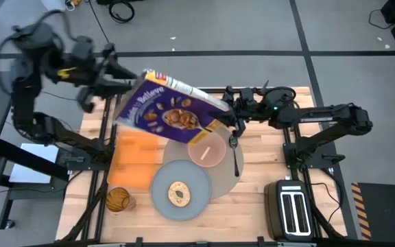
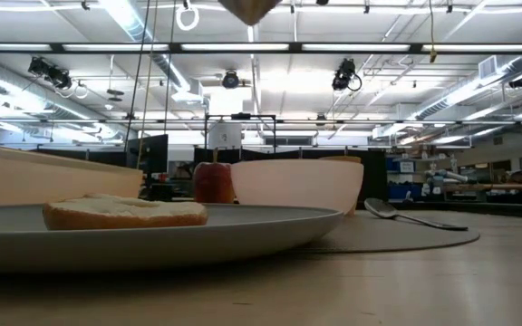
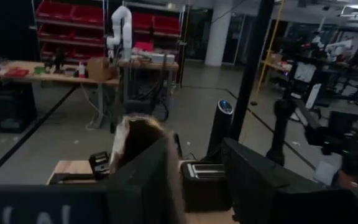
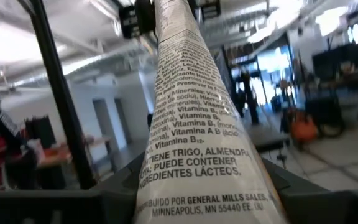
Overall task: Arrange a breakfast setting
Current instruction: Pour the cereal from the cereal box into a pink bowl
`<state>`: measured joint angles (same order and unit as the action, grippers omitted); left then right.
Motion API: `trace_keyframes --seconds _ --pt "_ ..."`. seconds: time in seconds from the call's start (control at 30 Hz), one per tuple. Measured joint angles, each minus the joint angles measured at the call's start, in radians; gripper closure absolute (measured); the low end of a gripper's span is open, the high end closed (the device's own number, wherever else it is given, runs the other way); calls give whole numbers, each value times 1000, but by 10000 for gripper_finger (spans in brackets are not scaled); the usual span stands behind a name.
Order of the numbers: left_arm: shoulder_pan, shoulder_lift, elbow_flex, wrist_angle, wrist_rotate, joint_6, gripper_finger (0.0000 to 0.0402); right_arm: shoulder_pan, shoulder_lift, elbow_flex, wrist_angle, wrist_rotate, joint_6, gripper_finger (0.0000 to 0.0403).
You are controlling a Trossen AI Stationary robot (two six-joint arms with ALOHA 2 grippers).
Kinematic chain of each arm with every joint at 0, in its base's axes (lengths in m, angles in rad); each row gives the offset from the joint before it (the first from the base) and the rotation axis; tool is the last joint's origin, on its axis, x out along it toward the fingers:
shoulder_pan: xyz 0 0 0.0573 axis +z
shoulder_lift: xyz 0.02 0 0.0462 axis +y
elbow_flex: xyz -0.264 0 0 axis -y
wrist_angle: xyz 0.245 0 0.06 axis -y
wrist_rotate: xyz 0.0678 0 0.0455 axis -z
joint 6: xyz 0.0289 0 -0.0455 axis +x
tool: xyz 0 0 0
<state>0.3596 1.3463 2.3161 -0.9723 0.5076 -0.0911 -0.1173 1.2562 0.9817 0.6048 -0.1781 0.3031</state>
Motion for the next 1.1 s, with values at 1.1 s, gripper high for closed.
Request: trace_keyframes --seconds 1.1 --pt "-197 148 1 193 -376 -154 237 17 -994 -376 -962 37 92 236"
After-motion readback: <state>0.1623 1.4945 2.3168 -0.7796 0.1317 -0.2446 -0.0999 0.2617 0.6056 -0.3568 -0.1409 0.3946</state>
